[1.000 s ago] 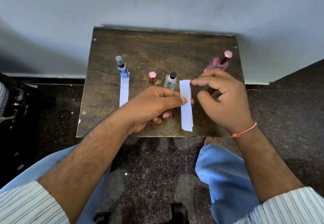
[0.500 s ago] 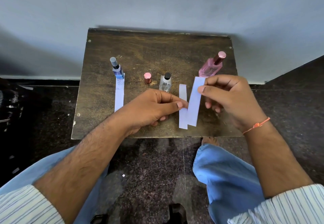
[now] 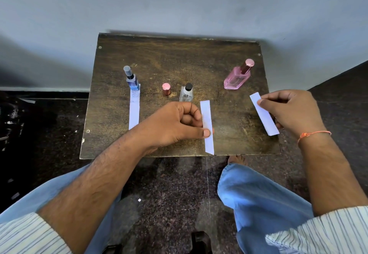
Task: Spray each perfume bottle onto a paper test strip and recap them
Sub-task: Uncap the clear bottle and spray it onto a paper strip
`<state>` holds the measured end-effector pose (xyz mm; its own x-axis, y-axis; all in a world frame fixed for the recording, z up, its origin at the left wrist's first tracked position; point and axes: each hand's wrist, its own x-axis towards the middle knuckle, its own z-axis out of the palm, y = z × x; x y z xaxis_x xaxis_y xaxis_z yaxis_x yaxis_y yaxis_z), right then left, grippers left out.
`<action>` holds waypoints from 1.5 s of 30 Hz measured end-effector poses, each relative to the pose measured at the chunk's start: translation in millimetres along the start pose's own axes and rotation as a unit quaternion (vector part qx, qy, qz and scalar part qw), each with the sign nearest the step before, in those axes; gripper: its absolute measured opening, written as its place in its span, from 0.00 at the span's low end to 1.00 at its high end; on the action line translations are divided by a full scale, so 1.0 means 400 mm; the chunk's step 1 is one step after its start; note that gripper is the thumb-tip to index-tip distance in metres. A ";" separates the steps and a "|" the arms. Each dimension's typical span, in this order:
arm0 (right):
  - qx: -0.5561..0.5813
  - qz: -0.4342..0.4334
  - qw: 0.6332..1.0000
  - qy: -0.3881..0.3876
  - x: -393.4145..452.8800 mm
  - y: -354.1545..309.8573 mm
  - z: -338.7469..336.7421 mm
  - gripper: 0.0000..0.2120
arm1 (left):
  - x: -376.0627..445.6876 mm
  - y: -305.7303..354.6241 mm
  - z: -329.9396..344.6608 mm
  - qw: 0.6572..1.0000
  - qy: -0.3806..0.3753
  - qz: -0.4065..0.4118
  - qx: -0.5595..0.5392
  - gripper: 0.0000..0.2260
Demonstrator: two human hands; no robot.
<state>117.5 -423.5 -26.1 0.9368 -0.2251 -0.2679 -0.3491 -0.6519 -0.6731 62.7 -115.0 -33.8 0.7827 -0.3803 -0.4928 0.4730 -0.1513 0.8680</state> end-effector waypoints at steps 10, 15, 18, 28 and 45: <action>-0.092 -0.019 0.995 0.035 -0.014 -0.026 0.002 0.07 | -0.018 0.020 -0.012 0.995 -0.068 -0.069 0.031 0.18; -0.146 -0.033 0.988 0.044 -0.014 -0.027 0.007 0.06 | -0.026 0.031 -0.030 0.995 -0.053 -0.064 0.056 0.09; -0.172 -0.033 0.983 0.050 -0.016 -0.026 0.008 0.05 | -0.031 0.035 -0.049 0.993 -0.043 -0.050 0.102 0.07; -0.164 -0.150 0.971 0.091 -0.056 -0.065 0.028 0.07 | -0.060 0.049 -0.107 0.993 0.003 -0.018 0.113 0.15; 0.083 -0.267 0.953 -0.113 -0.124 -0.166 0.266 0.23 | -0.069 0.024 -0.152 0.994 0.032 -0.029 0.100 0.07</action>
<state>91.8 -292.1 -41.2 0.9597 0.2805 0.0152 0.1600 -0.5013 -0.8504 70.3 -50.6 -15.4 0.7838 -0.3082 -0.5392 0.4325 -0.3522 0.8300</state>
